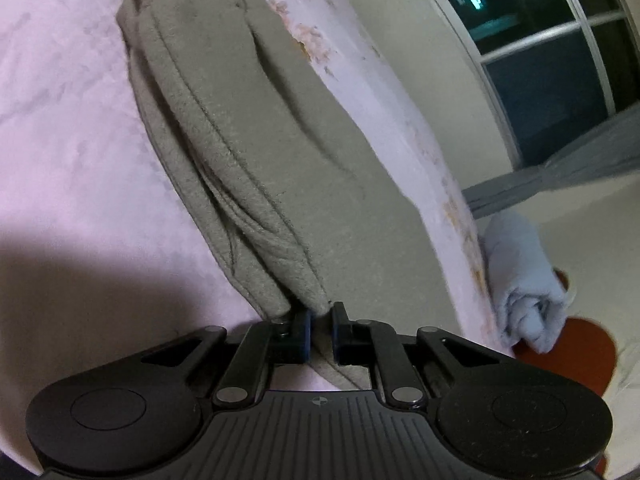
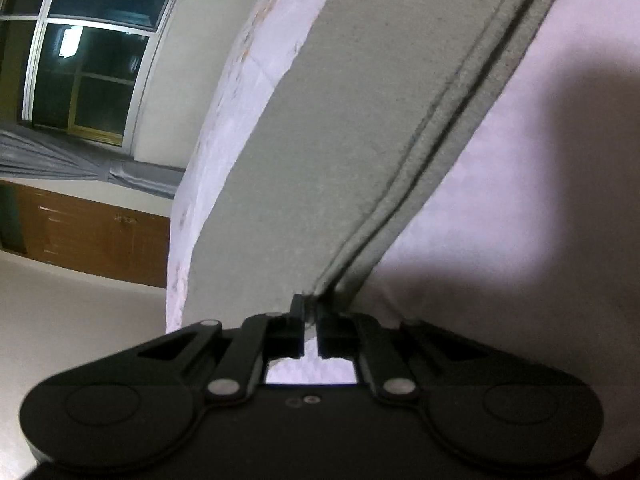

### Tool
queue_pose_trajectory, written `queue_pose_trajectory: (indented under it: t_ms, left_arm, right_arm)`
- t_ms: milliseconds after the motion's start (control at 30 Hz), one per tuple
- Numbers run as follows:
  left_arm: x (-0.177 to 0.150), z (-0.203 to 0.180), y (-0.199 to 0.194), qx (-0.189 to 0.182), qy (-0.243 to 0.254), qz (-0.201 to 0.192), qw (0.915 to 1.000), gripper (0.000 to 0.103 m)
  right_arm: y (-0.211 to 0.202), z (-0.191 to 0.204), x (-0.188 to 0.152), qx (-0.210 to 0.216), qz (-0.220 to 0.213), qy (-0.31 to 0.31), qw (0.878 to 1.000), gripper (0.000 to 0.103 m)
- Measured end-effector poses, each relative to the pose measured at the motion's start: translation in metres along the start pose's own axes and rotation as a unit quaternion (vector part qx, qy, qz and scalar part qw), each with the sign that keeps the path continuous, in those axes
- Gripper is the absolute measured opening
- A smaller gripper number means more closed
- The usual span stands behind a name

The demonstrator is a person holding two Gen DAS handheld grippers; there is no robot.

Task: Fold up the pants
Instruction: 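Lift the folded edge with both grippers and fold it over lengthwise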

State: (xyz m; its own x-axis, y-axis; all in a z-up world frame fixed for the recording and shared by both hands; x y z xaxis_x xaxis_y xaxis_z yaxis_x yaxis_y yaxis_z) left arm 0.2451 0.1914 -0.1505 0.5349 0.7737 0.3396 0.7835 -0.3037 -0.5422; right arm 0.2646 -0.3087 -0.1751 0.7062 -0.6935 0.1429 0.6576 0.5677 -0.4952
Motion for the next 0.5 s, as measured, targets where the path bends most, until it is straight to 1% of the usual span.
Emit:
queue_pose_trajectory:
  t_ms: [33,67,100,133,200,233,267,300,333,367,400,433,467,500]
  left_arm:
    - [-0.001,0.000,-0.003,-0.002,0.002,0.001,1.0000,0.016]
    - [-0.001,0.001,-0.007,-0.004,0.008,0.001,1.0000,0.020]
    - [-0.001,0.001,-0.015,0.000,0.019,-0.003,0.9998,0.021]
    - [0.000,-0.002,-0.022,0.013,0.035,-0.011,0.9992,0.025]
    - [0.003,-0.013,-0.036,0.050,0.082,-0.033,0.9948,0.042]
    - [0.005,-0.021,-0.040,0.072,0.113,-0.047,0.9899,0.055]
    - [0.006,-0.033,-0.040,0.101,0.160,-0.057,0.9803,0.058]
    - [0.007,-0.045,-0.038,0.123,0.199,-0.072,0.9697,0.058]
    - [0.008,-0.057,-0.036,0.141,0.236,-0.088,0.9574,0.058]
    - [0.007,-0.069,-0.031,0.158,0.273,-0.096,0.9442,0.059]
    - [0.006,-0.079,-0.024,0.173,0.302,-0.099,0.9321,0.062]
    - [0.003,-0.088,-0.016,0.176,0.322,-0.099,0.9248,0.067]
    - [0.001,-0.095,-0.008,0.169,0.340,-0.096,0.9203,0.075]
    - [-0.003,-0.102,0.002,0.168,0.355,-0.093,0.9150,0.076]
  right_arm:
    - [-0.005,0.001,0.001,0.003,0.007,0.003,1.000,0.009]
    - [-0.013,0.005,0.003,0.006,0.003,-0.004,1.000,0.021]
    - [-0.024,0.010,0.005,-0.002,-0.008,-0.026,1.000,0.025]
    - [-0.036,0.013,0.008,-0.016,-0.020,-0.049,0.998,0.026]
    - [-0.061,0.017,0.017,-0.025,-0.056,-0.073,0.995,0.026]
    - [-0.071,0.020,0.024,-0.030,-0.074,-0.084,0.993,0.026]
    - [-0.074,0.022,0.028,-0.039,-0.081,-0.100,0.991,0.026]
    - [-0.071,0.026,0.032,-0.055,-0.079,-0.123,0.988,0.026]
    - [-0.065,0.030,0.032,-0.065,-0.074,-0.143,0.985,0.026]
    - [-0.058,0.038,0.029,-0.072,-0.066,-0.176,0.980,0.026]
    - [-0.047,0.049,0.023,-0.085,-0.058,-0.217,0.971,0.026]
    - [-0.034,0.062,0.014,-0.097,-0.054,-0.262,0.959,0.026]
    - [-0.022,0.074,0.004,-0.098,-0.046,-0.298,0.948,0.026]
    - [-0.009,0.084,-0.006,-0.091,-0.036,-0.325,0.941,0.026]
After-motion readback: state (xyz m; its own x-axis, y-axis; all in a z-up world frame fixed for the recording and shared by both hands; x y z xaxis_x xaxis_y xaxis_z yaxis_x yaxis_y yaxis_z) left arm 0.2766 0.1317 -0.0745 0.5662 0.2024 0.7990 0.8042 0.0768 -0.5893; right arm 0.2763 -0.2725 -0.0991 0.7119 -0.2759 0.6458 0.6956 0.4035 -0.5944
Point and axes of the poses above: each gripper's, at about its wrist camera, not at the fingertips, and y roughly the way its jaws point, z to its left, x to its top, the point moved 4 cm from there along y, roughly the way its jaws point, and after that the axes turned 2 degrees about y, right-handed, at the moved point
